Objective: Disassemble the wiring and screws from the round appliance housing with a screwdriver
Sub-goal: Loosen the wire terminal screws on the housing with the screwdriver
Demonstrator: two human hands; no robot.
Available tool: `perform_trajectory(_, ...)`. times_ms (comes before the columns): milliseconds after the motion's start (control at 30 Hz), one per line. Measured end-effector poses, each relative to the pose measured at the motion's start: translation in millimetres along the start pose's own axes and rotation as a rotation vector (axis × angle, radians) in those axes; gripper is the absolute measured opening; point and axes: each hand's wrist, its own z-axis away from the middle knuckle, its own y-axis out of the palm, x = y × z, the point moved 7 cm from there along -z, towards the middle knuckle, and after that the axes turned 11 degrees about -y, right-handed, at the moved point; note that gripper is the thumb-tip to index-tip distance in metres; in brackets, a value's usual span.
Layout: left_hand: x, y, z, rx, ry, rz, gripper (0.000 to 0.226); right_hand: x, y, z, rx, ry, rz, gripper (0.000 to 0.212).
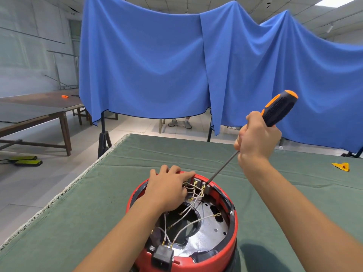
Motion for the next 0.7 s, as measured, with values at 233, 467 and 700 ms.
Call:
perform_trajectory(233,2,0,1,-0.001,0.001,0.023,0.053,-22,-17,-18,-0.146,0.126,0.005,0.024)
perform_trajectory(467,1,0,0,0.008,-0.010,0.047,0.054,-10,-20,-7,-0.081,0.057,-0.105,0.031)
perform_trajectory(700,1,0,1,0.004,-0.014,0.039,0.055,26,18,42,0.239,-0.187,-0.004,0.025)
